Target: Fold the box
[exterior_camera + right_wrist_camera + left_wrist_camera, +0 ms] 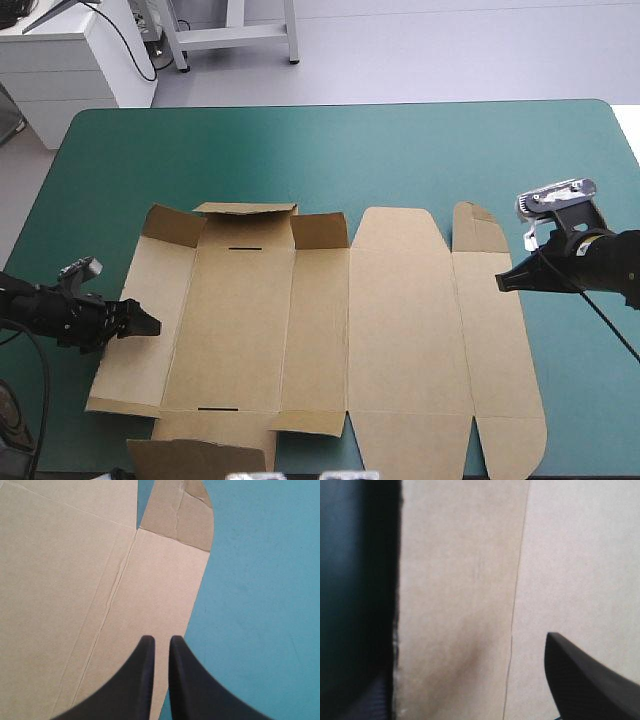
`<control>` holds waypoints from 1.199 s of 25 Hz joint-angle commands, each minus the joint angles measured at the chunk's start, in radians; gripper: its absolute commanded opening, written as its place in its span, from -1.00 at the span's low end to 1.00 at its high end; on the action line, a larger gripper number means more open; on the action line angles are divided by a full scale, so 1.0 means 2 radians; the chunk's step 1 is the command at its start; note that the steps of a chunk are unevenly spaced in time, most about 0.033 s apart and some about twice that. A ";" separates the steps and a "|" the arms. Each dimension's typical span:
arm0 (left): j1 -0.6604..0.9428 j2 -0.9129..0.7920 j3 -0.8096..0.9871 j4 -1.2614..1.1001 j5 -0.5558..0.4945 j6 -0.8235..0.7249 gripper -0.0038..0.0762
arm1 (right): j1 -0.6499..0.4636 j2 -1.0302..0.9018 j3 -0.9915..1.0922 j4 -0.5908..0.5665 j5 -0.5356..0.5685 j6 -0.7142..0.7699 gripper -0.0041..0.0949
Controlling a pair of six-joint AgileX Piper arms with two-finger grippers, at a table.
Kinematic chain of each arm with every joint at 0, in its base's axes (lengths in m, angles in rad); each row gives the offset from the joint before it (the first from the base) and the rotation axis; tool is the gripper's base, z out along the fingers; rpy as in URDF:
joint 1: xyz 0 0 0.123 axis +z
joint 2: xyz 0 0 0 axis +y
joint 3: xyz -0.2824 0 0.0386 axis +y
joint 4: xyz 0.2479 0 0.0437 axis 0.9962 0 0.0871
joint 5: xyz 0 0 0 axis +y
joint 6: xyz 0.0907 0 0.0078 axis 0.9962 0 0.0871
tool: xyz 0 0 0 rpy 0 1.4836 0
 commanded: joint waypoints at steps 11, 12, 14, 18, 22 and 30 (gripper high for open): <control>-0.008 -0.012 -0.009 -0.031 0.050 -0.008 0.25 | -0.003 -0.009 -0.012 0.004 -0.021 -0.003 -0.73; -0.008 -0.012 -0.009 -0.034 0.050 -0.008 0.23 | -0.003 -0.009 -0.012 0.004 -0.021 -0.003 -0.73; -0.008 -0.012 -0.009 -0.037 0.050 -0.008 0.19 | -0.003 -0.009 -0.012 0.004 -0.021 -0.003 -0.73; -0.008 -0.012 -0.009 -0.046 0.050 -0.008 0.19 | -0.003 -0.009 -0.012 0.004 -0.021 -0.001 -0.74; -0.040 -0.012 -0.009 -0.031 0.049 -0.008 0.19 | -0.003 -0.009 -0.012 0.004 -0.022 -0.001 -0.74; -0.052 -0.012 -0.009 0.003 0.041 -0.011 -0.30 | -0.003 -0.009 -0.012 0.004 -0.018 -0.001 -0.74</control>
